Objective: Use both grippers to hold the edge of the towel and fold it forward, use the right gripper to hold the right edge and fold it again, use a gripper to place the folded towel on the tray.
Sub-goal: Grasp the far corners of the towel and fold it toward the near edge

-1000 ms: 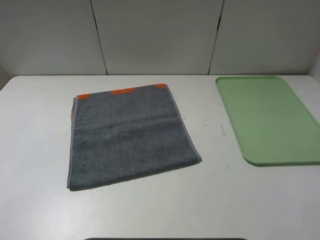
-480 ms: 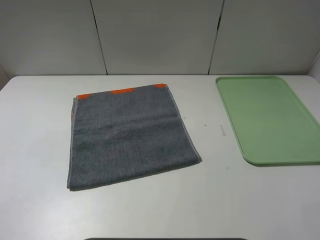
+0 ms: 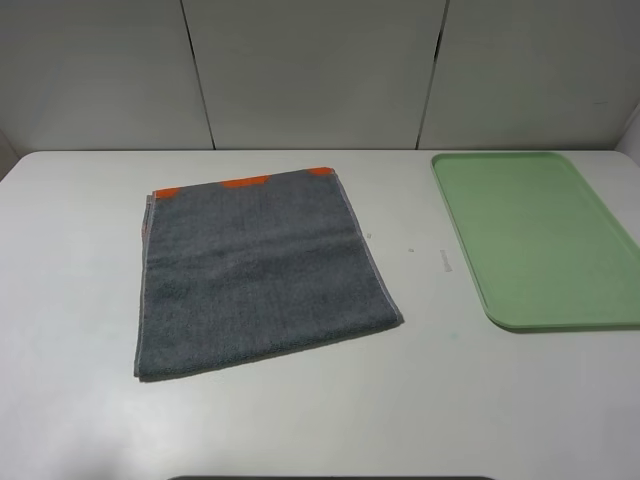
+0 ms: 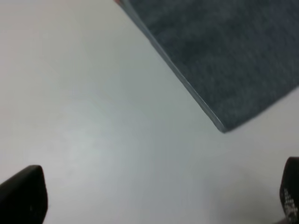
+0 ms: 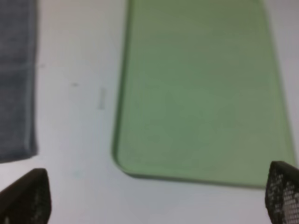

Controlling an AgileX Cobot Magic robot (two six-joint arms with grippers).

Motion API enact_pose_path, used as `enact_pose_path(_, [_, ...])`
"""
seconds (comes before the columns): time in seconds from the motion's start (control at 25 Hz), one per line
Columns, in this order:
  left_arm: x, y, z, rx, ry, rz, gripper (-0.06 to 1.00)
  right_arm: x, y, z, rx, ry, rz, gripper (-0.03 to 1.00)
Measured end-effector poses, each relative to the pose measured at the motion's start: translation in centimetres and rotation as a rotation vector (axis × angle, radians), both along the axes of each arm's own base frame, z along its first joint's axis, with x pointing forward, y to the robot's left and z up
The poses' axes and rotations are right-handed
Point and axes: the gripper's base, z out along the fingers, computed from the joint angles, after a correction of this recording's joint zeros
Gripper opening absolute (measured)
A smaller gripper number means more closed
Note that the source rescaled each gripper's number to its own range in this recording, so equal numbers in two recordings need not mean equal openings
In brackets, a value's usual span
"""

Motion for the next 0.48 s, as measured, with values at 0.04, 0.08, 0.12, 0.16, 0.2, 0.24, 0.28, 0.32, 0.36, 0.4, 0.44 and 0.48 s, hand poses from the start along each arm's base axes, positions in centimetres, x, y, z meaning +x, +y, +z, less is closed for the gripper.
enact_pose_path(0.04, [0.3, -0.3, -0.2, 0.01, 0.018, -0.035, 0.99, 0.7, 0.2, 0.0, -0.001, 0.016, 0.027, 1.0])
enact_pose_path(0.08, [0.7, -0.6, -0.4, 0.022, 0.038, -0.075, 0.99, 1.4, 0.5, 0.1, -0.008, 0.03, 0.059, 1.0])
enact_pose_path(0.12, [1.0, -0.9, -0.6, 0.039, 0.055, -0.112, 0.99, 2.1, 0.7, 0.2, -0.018, 0.036, 0.092, 1.0])
enact_pose_path(0.16, [1.3, -1.2, -0.8, 0.049, 0.072, -0.145, 0.99, 2.8, 1.0, 0.1, -0.029, 0.054, 0.124, 1.0])
enact_pose_path(0.2, [1.6, -1.5, -1.0, 0.057, 0.085, -0.171, 0.99, 3.5, 1.4, 0.1, -0.04, 0.073, 0.159, 1.0])
enact_pose_path(0.24, [1.9, -1.7, -1.2, 0.068, 0.102, -0.196, 0.99, 4.0, 1.7, 0.1, -0.057, 0.086, 0.199, 1.0])
enact_pose_path(0.28, [2.2, -2.0, -1.4, 0.076, 0.118, -0.217, 0.99, 4.7, 2.1, 0.0, -0.076, 0.104, 0.238, 1.0])
enact_pose_path(0.32, [2.5, -2.2, -1.6, 0.081, 0.131, -0.232, 0.99, 5.2, 2.5, -0.1, -0.094, 0.116, 0.278, 1.0])
enact_pose_path(0.36, [2.7, -2.4, -1.8, 0.087, 0.147, -0.248, 0.99, 5.8, 3.1, -0.3, -0.117, 0.135, 0.332, 1.0])
enact_pose_path(0.4, [2.9, -2.7, -2.0, 0.093, 0.163, -0.265, 0.99, 6.2, 3.7, -0.4, -0.142, 0.142, 0.385, 1.0])
enact_pose_path(0.44, [3.1, -2.9, -2.2, 0.1, 0.174, -0.284, 0.99, 6.8, 4.2, -0.6, -0.166, 0.154, 0.431, 1.0])
enact_pose_path(0.48, [3.2, -3.1, -2.3, 0.107, 0.18, -0.305, 0.99, 7.2, 4.8, -0.9, -0.184, 0.166, 0.476, 1.0])
